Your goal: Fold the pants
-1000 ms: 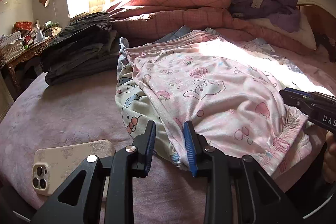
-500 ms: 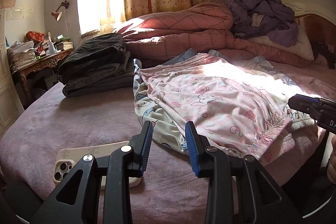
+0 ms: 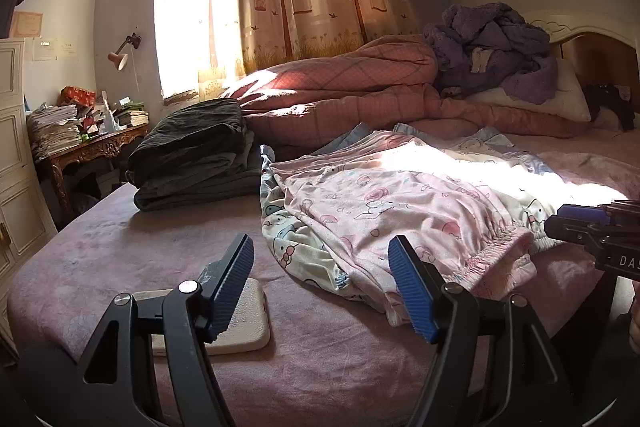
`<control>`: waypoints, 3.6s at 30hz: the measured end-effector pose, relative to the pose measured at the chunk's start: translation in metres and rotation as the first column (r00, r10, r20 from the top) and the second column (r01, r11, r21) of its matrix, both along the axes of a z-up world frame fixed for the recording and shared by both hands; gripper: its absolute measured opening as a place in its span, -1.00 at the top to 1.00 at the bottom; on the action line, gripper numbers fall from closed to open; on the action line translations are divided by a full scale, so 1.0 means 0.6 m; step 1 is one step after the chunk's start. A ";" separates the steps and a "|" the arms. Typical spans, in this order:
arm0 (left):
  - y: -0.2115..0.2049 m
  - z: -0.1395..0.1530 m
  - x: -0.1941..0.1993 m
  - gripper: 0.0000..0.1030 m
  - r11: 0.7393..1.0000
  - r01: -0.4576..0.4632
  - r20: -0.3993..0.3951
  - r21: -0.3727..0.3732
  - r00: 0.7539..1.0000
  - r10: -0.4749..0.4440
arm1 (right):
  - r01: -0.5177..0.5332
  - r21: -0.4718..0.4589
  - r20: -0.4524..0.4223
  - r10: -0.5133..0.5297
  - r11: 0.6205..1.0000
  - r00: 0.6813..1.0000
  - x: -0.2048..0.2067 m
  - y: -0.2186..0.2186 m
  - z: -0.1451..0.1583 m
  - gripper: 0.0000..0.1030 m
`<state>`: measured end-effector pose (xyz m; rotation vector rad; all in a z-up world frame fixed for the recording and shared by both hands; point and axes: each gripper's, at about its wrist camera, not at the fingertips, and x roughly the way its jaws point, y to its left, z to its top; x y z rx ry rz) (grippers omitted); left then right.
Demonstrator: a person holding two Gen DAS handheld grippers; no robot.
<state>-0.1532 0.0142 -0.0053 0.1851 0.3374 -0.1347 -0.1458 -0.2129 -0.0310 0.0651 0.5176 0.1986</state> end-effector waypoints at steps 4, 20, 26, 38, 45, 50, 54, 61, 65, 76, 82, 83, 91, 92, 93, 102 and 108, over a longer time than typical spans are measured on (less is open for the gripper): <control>-0.011 -0.007 -0.011 -0.46 1.000 0.028 -0.002 0.014 1.000 -0.028 | -0.003 -0.048 -0.005 0.003 0.999 1.000 -0.006 0.010 -0.010 0.28; -0.081 0.020 0.056 -0.65 0.977 0.208 -0.181 0.039 0.963 -0.198 | -0.072 -0.384 0.120 0.127 0.921 0.985 -0.009 0.046 -0.006 -0.65; -0.113 0.027 0.099 -0.65 0.966 0.242 -0.254 0.086 0.943 -0.214 | -0.036 -0.587 0.144 0.148 0.809 0.978 0.006 0.060 -0.017 -0.65; -0.093 -0.039 0.177 -0.67 0.980 0.195 -0.451 -0.028 0.873 -0.187 | -0.089 -0.589 0.098 0.180 0.803 0.979 0.041 0.054 -0.032 -0.65; -0.086 -0.040 0.178 -0.65 0.975 0.213 -0.452 -0.062 0.865 -0.218 | -0.196 -0.682 0.091 0.347 0.705 0.933 0.028 0.103 -0.037 -0.65; -0.061 -0.011 0.162 -0.61 0.966 0.245 -0.394 -0.089 0.882 -0.260 | -0.278 -0.752 0.062 0.485 0.598 0.873 0.026 0.136 -0.042 -0.51; -0.023 0.019 0.129 -0.61 0.967 0.251 -0.302 -0.038 0.920 -0.251 | -0.328 -0.756 0.028 0.528 0.567 0.849 0.038 0.144 -0.036 -0.17; 0.027 0.026 0.095 -0.61 0.944 0.324 -0.251 0.068 0.921 -0.298 | -0.390 -0.657 0.016 0.529 0.645 0.849 0.065 0.129 -0.003 0.46; 0.032 0.007 0.085 -0.61 0.903 0.423 -0.297 0.078 0.874 -0.384 | -0.457 -0.519 -0.024 0.522 0.723 0.853 0.102 0.112 0.025 0.49; -0.015 -0.025 0.038 -0.56 0.827 0.447 -0.164 0.341 0.894 -0.416 | -0.507 -0.203 -0.145 0.486 0.838 0.862 0.182 0.081 0.056 0.49; -0.056 -0.037 0.048 -0.34 0.800 0.428 -0.122 0.421 0.900 -0.418 | -0.492 -0.147 -0.147 0.473 0.858 0.869 0.190 0.080 0.055 0.49; -0.060 -0.038 0.051 -0.34 0.800 0.426 -0.123 0.423 0.901 -0.416 | -0.488 -0.140 -0.144 0.470 0.862 0.871 0.192 0.078 0.056 0.49; -0.068 -0.047 0.065 -0.34 0.792 0.430 -0.137 0.433 0.900 -0.414 | -0.475 -0.084 -0.130 0.463 0.876 0.877 0.208 0.061 0.062 0.49; -0.068 -0.048 0.068 -0.34 0.788 0.438 -0.144 0.432 0.896 -0.419 | -0.474 -0.079 -0.128 0.463 0.877 0.877 0.212 0.060 0.063 0.49; -0.068 -0.047 0.069 -0.32 0.785 0.448 -0.148 0.429 0.892 -0.428 | -0.476 -0.070 -0.128 0.465 0.877 0.876 0.216 0.059 0.064 0.49; -0.063 -0.020 0.116 0.56 0.834 0.467 -0.173 0.294 0.884 -0.434 | -0.474 0.000 -0.126 0.470 0.881 0.874 0.243 0.050 0.068 0.49; -0.031 0.001 0.153 0.77 0.880 0.470 -0.235 0.074 0.866 -0.442 | -0.489 0.010 -0.107 0.487 0.872 0.867 0.244 0.043 0.060 0.24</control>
